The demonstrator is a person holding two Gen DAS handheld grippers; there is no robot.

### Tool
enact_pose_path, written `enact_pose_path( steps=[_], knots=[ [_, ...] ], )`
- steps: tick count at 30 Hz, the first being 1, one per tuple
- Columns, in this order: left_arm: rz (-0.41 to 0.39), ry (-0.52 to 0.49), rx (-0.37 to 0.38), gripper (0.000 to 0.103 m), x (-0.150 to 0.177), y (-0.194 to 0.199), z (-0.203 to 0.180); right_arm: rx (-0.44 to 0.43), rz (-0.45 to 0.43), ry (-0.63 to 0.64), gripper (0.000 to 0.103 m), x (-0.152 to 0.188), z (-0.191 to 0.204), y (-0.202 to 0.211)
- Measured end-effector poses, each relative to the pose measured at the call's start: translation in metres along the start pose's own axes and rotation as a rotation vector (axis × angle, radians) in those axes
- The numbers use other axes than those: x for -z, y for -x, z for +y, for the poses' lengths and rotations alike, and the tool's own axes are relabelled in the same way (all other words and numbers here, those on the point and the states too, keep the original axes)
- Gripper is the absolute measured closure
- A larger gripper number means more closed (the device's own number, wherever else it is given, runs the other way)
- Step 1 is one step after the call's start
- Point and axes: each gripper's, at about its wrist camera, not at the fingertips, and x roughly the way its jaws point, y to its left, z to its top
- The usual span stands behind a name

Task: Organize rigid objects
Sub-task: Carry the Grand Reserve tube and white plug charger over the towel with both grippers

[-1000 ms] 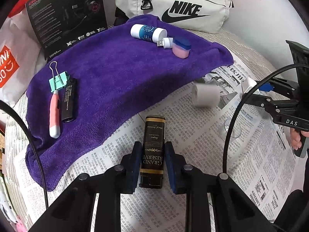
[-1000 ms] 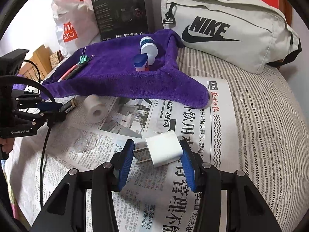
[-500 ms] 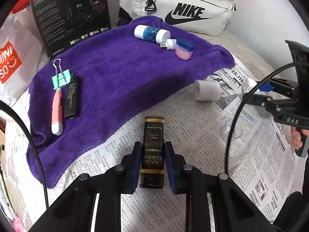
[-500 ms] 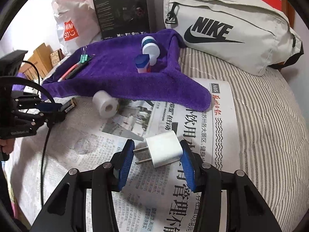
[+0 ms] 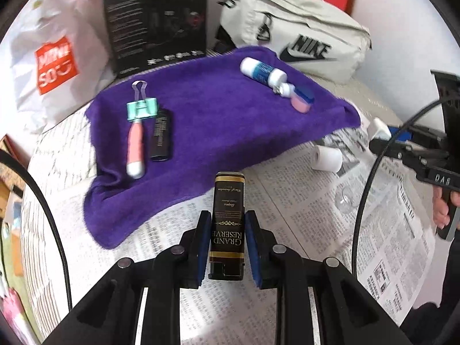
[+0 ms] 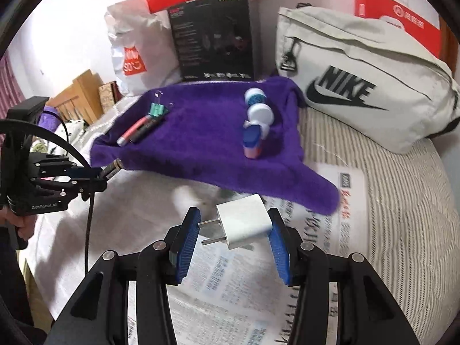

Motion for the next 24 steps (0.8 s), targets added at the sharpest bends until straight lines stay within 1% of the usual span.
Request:
enact_pose_path(
  steps=[6,10,16,24],
  knots=[
    [-0.041,0.074,-0.027,0.08,-0.006,0.011,0.019,-0.013,-0.009,0.036,0.056,-0.018,0.014,-0.008],
    [-0.066,0.114,-0.028,0.08,-0.012,0.016,0.032,-0.022,-0.018,0.046,0.056,-0.032,0.017,-0.015],
    [-0.073,0.111,-0.032,0.08,-0.028,0.011,0.04,-0.02,-0.012,0.04,0.056,-0.05,0.014,-0.03],
    [-0.069,0.1,-0.012,0.08,-0.047,-0.003,0.049,-0.019,0.019,0.043,0.056,-0.07,0.011,-0.056]
  ],
)
